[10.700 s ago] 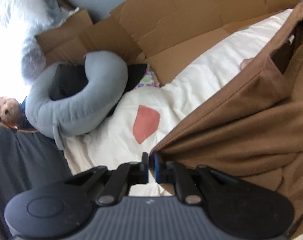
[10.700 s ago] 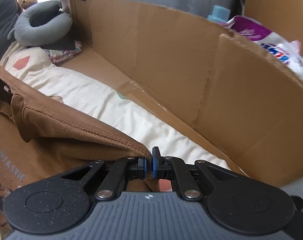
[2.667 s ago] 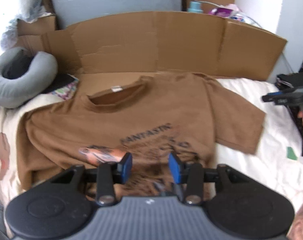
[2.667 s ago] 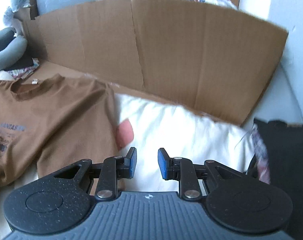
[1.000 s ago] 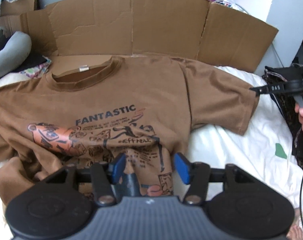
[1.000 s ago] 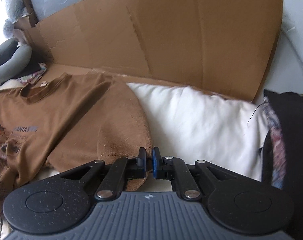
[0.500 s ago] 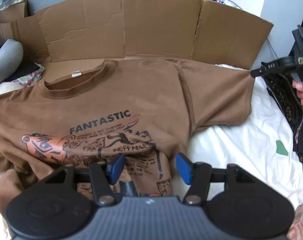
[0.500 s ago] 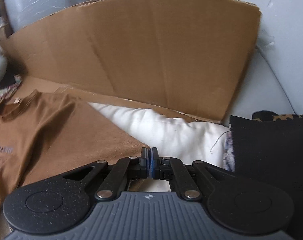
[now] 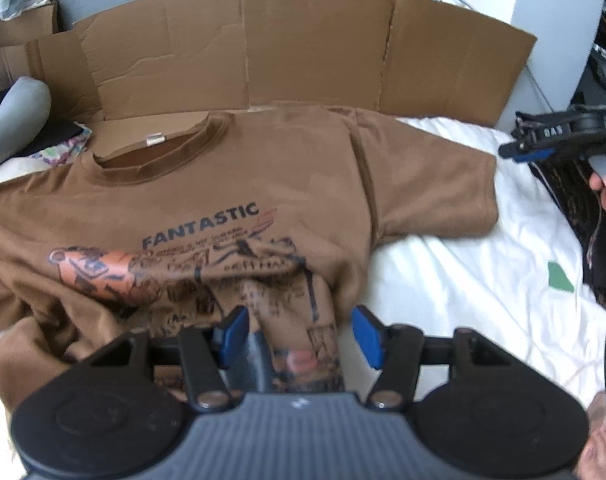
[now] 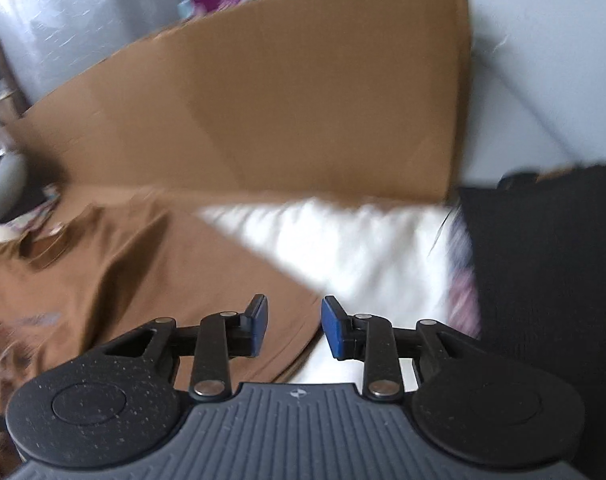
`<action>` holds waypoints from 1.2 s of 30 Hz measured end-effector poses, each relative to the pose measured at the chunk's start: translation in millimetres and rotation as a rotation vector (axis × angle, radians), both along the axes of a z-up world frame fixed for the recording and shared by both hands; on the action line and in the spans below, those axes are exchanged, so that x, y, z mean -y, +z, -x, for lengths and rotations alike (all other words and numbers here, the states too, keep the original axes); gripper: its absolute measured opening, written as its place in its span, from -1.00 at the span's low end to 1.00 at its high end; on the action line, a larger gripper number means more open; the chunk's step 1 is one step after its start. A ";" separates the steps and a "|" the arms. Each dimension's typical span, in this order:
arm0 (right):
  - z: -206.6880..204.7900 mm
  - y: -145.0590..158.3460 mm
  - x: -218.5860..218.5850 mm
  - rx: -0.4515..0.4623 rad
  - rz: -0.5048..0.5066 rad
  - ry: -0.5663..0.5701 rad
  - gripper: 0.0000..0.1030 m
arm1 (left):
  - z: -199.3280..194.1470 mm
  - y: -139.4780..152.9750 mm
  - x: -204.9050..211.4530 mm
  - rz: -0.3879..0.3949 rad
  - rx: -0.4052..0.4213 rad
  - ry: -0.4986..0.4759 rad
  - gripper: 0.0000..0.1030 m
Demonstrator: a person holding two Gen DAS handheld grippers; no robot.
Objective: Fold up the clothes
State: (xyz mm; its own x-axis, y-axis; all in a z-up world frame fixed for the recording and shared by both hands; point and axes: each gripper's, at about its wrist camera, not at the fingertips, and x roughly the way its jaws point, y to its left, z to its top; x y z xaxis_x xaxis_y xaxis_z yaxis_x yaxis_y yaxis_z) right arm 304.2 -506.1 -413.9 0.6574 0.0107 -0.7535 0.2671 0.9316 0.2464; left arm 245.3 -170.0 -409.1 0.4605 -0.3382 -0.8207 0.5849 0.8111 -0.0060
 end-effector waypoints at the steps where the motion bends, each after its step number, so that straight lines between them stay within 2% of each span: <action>1: 4.5 -3.8 -6.1 -0.011 -0.021 0.017 -0.26 | 4.4 -1.0 -0.9 -0.007 0.002 -0.001 0.19; 5: 18.5 -22.5 -28.4 -0.062 -0.062 0.069 -0.08 | 20.0 -5.4 -3.7 -0.037 0.011 -0.014 0.26; 8: 27.3 -32.8 -43.5 -0.091 -0.070 0.092 -0.08 | 29.8 -7.8 -8.1 -0.072 0.031 -0.022 0.26; 12: 39.5 -33.4 -65.5 -0.085 -0.093 0.136 -0.08 | 44.5 -6.2 -24.3 -0.085 0.051 -0.006 0.26; 14: 41.8 -33.4 -77.5 -0.082 -0.096 0.173 -0.08 | 49.5 -6.4 -31.8 -0.085 0.054 0.004 0.27; 17: 41.2 -33.6 -90.7 -0.083 -0.108 0.203 -0.08 | 55.0 -7.4 -37.1 -0.045 0.061 -0.014 0.27; 19: 40.6 -32.8 -99.4 -0.081 -0.112 0.218 -0.08 | 56.7 -12.6 -37.0 -0.011 0.063 -0.045 0.27; 20: 38.8 -32.3 -103.8 -0.081 -0.116 0.230 -0.08 | 56.8 -16.7 -35.4 -0.019 0.064 -0.056 0.26; 21: 37.6 -31.7 -108.8 -0.080 -0.121 0.242 -0.08 | 56.5 -20.0 -33.7 -0.032 0.067 -0.063 0.06; 22: 36.0 -31.5 -113.3 -0.078 -0.126 0.252 -0.08 | 55.6 -21.8 -33.2 -0.036 0.067 -0.067 -0.34; 24: 32.8 -31.7 -123.3 -0.077 -0.141 0.272 -0.08 | 47.7 -16.8 -39.1 0.002 0.044 -0.050 -0.86; 26: 29.9 -31.5 -131.9 -0.076 -0.158 0.304 -0.08 | 41.0 -9.4 -45.7 0.034 0.040 -0.032 -0.86; 31: 16.9 -26.9 -149.6 -0.058 -0.204 0.373 -0.08 | 28.0 16.2 -59.8 0.048 0.105 0.004 -0.89; 36: 5.4 -24.2 -165.6 -0.052 -0.234 0.410 -0.09 | 11.1 34.0 -69.3 0.023 0.174 0.031 -0.91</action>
